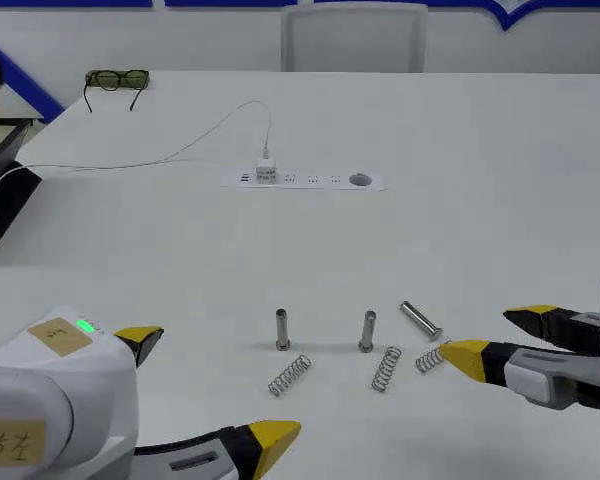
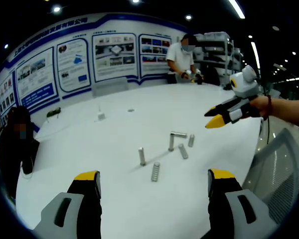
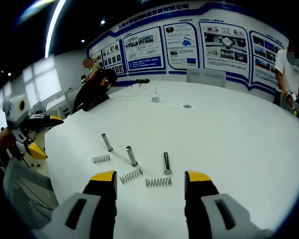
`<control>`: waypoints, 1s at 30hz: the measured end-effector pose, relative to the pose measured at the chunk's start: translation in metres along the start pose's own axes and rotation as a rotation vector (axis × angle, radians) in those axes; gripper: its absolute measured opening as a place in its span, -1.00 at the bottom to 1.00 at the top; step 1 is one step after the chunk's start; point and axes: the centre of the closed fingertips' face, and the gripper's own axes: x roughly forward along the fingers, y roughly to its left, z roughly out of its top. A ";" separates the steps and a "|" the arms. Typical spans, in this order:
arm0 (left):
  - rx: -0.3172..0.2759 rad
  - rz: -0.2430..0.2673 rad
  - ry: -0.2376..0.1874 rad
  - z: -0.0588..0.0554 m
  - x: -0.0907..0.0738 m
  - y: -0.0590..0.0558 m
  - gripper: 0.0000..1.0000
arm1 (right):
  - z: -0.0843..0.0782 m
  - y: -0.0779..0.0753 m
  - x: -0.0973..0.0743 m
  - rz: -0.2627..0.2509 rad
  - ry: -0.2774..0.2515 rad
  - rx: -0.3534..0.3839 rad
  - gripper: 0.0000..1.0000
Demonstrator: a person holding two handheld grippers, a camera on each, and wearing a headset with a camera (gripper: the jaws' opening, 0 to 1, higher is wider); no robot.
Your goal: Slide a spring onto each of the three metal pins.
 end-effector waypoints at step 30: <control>-0.022 -0.032 -0.013 -0.007 0.009 -0.002 0.78 | 0.004 -0.016 0.083 -0.002 0.039 -0.070 -0.34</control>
